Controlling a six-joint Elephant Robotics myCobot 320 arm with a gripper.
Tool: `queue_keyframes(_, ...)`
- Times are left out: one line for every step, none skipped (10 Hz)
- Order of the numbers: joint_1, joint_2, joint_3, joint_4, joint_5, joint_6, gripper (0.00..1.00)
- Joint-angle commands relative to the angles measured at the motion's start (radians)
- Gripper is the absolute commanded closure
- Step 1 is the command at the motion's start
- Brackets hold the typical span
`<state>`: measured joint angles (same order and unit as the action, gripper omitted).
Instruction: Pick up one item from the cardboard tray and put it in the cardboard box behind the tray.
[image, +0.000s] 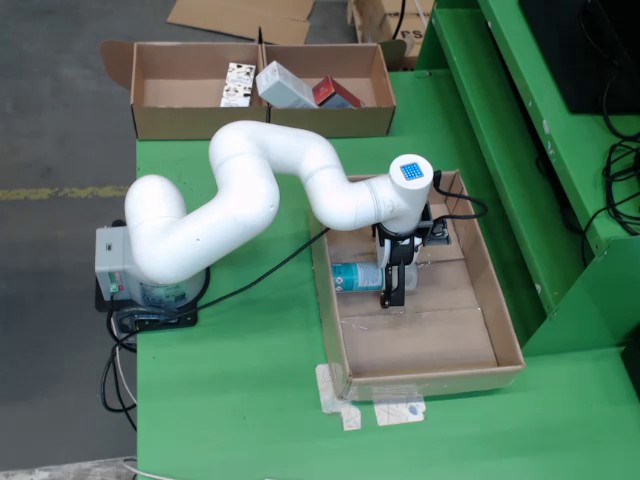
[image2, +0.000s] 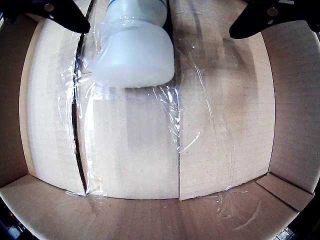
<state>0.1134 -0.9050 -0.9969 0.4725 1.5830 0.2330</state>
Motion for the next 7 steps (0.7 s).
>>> queue_keyframes(-0.002, 0.023, 0.026, 0.011, 0.004, -0.004, 0.00)
queue_keyframes(-0.002, 0.023, 0.026, 0.011, 0.004, -0.004, 0.10)
queue_keyframes(-0.002, 0.023, 0.026, 0.011, 0.004, -0.004, 0.20)
queue_keyframes(-0.002, 0.023, 0.026, 0.011, 0.004, -0.004, 0.30)
queue_keyframes(-0.002, 0.023, 0.026, 0.011, 0.004, -0.004, 0.40)
queue_keyframes(-0.002, 0.023, 0.026, 0.011, 0.004, -0.004, 0.50)
queue_keyframes(-0.002, 0.023, 0.026, 0.011, 0.004, -0.004, 0.60)
